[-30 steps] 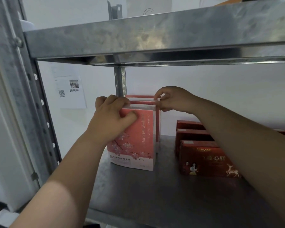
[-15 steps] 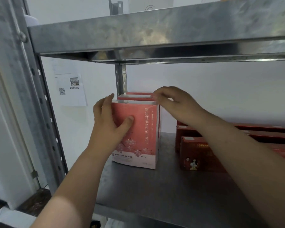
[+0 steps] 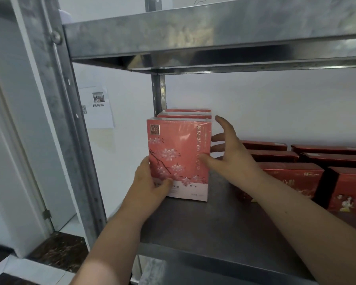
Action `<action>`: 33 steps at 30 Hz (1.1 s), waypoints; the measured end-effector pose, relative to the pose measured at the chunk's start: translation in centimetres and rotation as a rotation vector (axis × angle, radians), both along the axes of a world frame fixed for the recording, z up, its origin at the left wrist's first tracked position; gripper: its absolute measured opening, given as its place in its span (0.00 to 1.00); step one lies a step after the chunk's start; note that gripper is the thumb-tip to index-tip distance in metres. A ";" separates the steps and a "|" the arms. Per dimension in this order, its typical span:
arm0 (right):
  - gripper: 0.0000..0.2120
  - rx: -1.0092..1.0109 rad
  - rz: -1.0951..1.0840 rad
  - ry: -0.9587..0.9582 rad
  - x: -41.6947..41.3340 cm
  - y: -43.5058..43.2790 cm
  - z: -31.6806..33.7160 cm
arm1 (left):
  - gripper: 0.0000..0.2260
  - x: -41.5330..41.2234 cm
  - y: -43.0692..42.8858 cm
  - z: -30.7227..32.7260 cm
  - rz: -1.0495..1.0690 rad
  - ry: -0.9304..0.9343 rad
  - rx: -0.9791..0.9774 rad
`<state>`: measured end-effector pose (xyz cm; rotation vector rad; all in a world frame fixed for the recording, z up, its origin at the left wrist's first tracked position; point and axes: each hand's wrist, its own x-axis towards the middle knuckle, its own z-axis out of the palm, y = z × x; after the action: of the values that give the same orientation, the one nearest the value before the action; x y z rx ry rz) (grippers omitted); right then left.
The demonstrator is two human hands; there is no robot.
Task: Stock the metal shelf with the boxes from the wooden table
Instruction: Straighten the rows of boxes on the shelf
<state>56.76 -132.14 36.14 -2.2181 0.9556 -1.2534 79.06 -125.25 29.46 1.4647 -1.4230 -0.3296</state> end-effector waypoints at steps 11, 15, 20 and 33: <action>0.45 -0.070 -0.120 0.087 -0.1 0.0 -0.1 | 0.28 0.2 -0.2 -0.2 -0.001 -0.036 0.028; 0.45 -0.058 -0.118 0.097 0.1 0.3 0.0 | 0.27 0.1 -0.2 -0.3 0.010 -0.027 0.028; 0.48 -0.023 -0.121 0.075 0.2 0.7 0.0 | 0.28 0.0 -0.2 -0.4 0.001 -0.035 0.005; 0.42 -0.067 -0.113 0.092 -0.2 0.1 -0.3 | 0.32 -0.4 0.0 -0.3 0.009 0.022 0.016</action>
<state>56.59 -132.08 35.83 -2.3201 1.1036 -1.2585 78.66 -125.21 29.16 1.4757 -1.3991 -0.3508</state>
